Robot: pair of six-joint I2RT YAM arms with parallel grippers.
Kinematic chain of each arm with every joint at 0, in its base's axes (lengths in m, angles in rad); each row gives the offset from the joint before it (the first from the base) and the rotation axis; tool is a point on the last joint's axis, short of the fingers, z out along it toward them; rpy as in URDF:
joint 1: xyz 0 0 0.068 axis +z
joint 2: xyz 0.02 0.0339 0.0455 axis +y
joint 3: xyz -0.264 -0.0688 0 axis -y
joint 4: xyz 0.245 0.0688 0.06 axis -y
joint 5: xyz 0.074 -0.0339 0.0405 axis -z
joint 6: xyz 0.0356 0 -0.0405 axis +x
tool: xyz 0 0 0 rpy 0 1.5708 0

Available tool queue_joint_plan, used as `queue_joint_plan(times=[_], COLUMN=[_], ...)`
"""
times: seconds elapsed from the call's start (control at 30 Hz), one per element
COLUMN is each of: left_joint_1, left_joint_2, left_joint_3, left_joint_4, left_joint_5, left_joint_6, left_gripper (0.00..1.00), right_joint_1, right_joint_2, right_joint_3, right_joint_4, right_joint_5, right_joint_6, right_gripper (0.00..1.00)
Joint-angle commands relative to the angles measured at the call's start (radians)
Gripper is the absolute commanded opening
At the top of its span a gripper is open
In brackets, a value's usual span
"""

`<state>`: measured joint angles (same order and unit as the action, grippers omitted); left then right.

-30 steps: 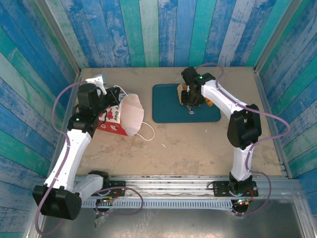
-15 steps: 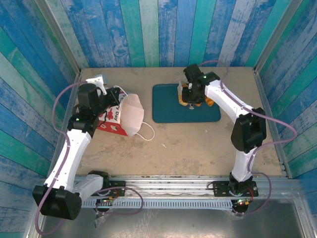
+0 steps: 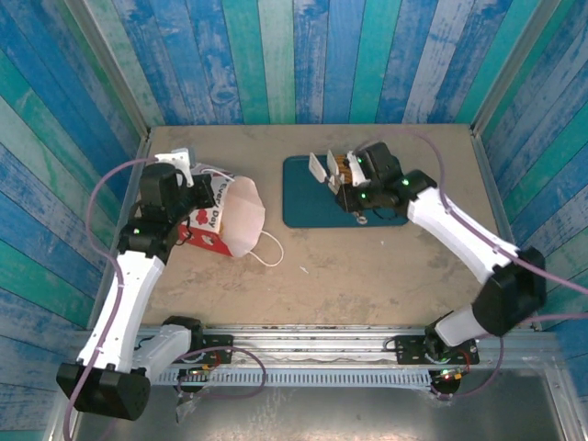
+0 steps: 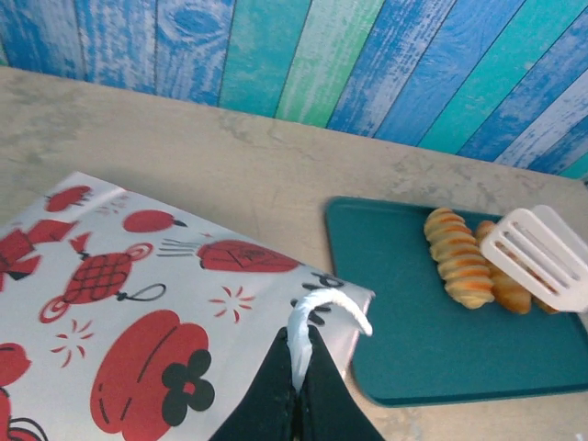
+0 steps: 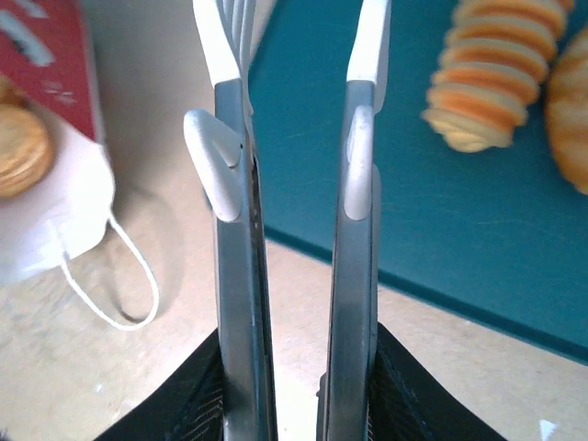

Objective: Take the fake bread out of the paper bag

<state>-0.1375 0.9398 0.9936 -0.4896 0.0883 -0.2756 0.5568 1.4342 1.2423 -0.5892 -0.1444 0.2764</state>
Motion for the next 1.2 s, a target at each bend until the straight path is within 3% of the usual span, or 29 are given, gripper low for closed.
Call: queue_joint_plan(times=[0.0, 0.23, 0.37, 0.5, 0.8, 1.17], left_joint_1=[-0.001, -0.001, -0.001, 0.000, -0.001, -0.001], left_joint_2=[-0.058, -0.096, -0.092, -0.082, -0.087, -0.083], left_joint_3=[0.030, 0.040, 0.045, 0.050, 0.051, 0.030], left_joint_4=[-0.043, -0.059, -0.052, -0.057, -0.041, 0.018], left_joint_5=[-0.064, -0.131, -0.134, -0.121, -0.094, -0.068], left_joint_6=[0.093, 0.125, 0.112, 0.109, 0.071, 0.062], left_gripper=[0.00, 0.00, 0.00, 0.00, 0.00, 0.00], right_joint_1=[0.024, 0.181, 0.298, 0.408, 0.543, 0.608], right_joint_2=[-0.104, -0.217, -0.230, -0.169, 0.162, 0.378], right_joint_3=[-0.099, -0.236, -0.271, -0.250, -0.006, 0.186], right_joint_4=[0.213, 0.247, 0.247, 0.249, 0.193, 0.125], right_joint_5=[-0.168, -0.301, -0.302, -0.196, 0.181, 0.301], right_joint_6=[-0.116, -0.282, -0.379, -0.446, -0.482, -0.610], right_gripper=[0.36, 0.35, 0.35, 0.34, 0.32, 0.36])
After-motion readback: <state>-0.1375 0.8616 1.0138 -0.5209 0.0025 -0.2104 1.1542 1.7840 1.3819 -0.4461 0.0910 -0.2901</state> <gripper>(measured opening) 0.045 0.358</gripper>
